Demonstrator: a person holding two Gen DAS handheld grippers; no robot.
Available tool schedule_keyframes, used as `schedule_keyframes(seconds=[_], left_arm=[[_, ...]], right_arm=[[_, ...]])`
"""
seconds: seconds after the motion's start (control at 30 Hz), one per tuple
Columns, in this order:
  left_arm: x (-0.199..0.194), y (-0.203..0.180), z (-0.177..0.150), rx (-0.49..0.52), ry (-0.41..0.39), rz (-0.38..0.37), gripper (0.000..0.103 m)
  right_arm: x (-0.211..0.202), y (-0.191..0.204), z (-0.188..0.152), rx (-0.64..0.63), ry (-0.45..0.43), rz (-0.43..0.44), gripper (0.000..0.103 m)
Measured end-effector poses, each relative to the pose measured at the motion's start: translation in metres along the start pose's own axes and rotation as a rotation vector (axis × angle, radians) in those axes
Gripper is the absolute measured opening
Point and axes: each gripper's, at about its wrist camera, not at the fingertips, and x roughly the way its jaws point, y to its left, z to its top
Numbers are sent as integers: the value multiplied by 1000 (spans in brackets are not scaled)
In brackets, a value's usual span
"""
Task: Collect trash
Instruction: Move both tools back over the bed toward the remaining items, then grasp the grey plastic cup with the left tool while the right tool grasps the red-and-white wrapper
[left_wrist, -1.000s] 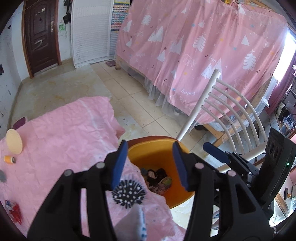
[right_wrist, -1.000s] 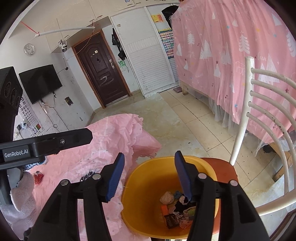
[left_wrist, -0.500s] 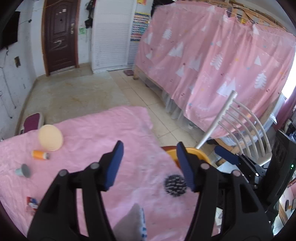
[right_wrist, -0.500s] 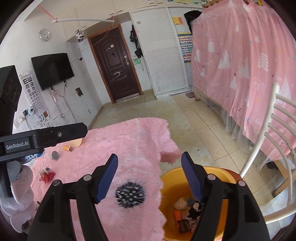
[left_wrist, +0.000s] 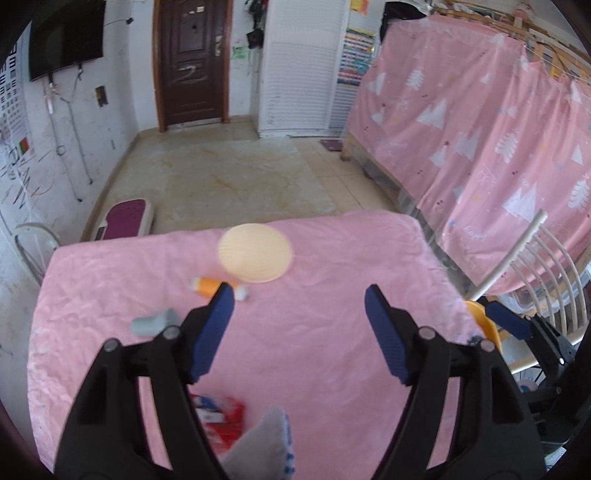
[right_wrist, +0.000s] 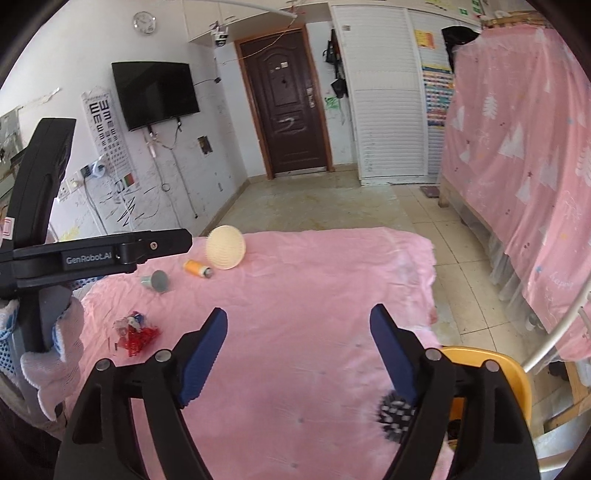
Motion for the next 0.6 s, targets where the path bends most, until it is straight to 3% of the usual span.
schedule_keyframes(seconds=[0.33, 0.6], left_arm=[[6, 78, -4, -52, 38, 79, 78], [26, 123, -13, -114, 108, 107, 79]], right_arm=[[37, 59, 3, -101, 71, 43, 72], [68, 107, 1, -169, 134, 109, 73]])
